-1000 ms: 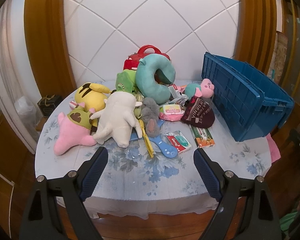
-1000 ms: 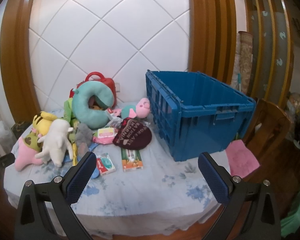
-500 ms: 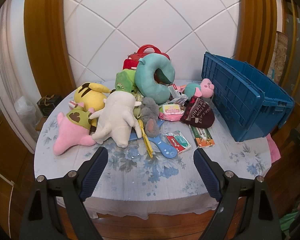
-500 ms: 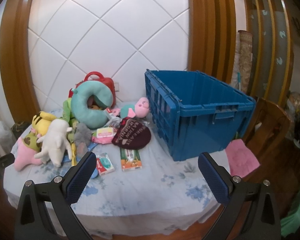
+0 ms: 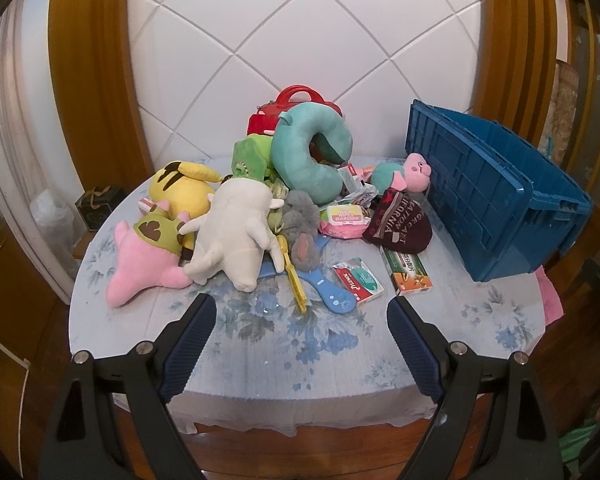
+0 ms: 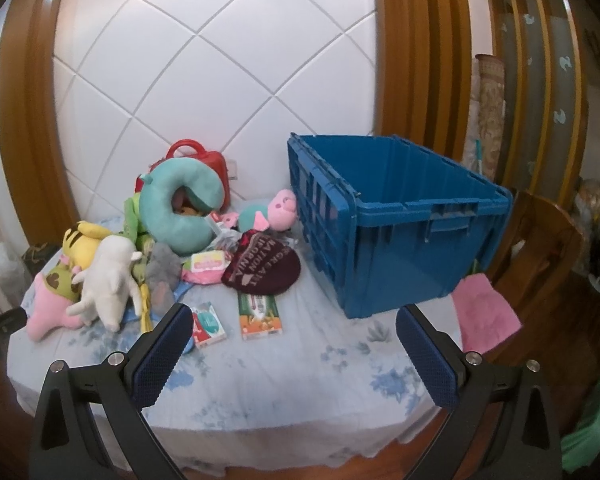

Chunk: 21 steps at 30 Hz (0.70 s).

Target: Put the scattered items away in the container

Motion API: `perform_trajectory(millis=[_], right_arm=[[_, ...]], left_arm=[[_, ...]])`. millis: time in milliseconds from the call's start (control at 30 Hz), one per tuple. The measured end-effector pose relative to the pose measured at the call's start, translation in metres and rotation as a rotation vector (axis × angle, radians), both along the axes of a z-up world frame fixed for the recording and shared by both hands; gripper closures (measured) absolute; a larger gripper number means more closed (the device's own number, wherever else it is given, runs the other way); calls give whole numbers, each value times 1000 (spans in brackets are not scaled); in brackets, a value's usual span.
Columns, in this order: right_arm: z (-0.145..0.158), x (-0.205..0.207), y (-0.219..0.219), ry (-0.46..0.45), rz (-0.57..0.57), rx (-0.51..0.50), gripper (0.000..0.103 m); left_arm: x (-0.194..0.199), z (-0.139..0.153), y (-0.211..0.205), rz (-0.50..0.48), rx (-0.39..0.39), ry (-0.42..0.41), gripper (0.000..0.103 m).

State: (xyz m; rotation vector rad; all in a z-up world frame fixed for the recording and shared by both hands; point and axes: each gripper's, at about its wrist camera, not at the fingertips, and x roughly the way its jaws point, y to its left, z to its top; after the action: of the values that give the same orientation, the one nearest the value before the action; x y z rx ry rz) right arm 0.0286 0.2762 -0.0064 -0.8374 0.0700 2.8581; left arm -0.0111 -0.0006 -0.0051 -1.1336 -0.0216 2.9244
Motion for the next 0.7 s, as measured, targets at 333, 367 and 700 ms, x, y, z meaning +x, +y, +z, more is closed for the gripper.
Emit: perform_trajectory(millis=[333,367,700], right_arm=[[-2,2,4,-1,4,-8,0],[-3,2,4,-3,4,-7,0],[-9,0,13,-18,8,-18,0]], left_arm=[[4,-1,2,5,-7,1,15],[5,-2,2,5,-8,1,15],[5,-6,3,19,-13,-8,15]])
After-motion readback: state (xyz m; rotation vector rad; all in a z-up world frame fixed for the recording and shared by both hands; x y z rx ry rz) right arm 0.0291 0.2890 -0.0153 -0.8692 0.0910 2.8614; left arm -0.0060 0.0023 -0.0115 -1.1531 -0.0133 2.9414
